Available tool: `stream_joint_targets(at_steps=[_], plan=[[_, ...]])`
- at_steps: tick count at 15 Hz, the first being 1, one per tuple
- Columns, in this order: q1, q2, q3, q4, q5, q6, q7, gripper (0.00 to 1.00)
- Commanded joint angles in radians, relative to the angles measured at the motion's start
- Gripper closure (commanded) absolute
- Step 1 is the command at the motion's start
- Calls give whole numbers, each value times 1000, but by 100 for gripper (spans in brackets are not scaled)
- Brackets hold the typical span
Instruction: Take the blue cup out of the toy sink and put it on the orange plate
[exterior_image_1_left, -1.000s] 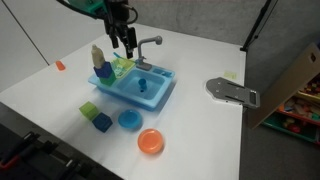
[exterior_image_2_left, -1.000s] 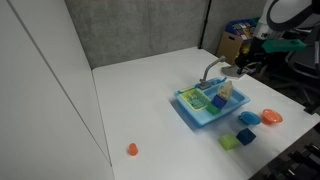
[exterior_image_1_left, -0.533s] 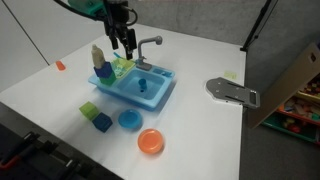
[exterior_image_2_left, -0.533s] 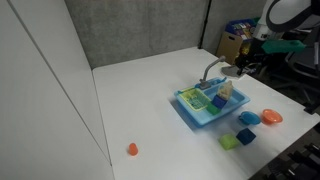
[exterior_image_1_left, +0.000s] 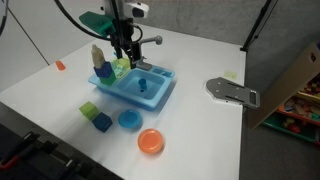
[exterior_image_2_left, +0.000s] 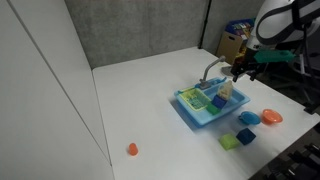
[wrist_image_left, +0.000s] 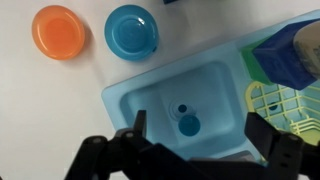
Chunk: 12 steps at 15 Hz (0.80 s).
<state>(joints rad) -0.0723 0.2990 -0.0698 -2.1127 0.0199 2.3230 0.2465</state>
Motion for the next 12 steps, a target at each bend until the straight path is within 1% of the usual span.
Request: stream_joint_targets(at_steps=[1,6,12], plan=[[-7,69,2,48,36,37,-63,0],[-15,156,2,87,54,55,-99,0],[-22,245,-8,129,40,59,-109,0]])
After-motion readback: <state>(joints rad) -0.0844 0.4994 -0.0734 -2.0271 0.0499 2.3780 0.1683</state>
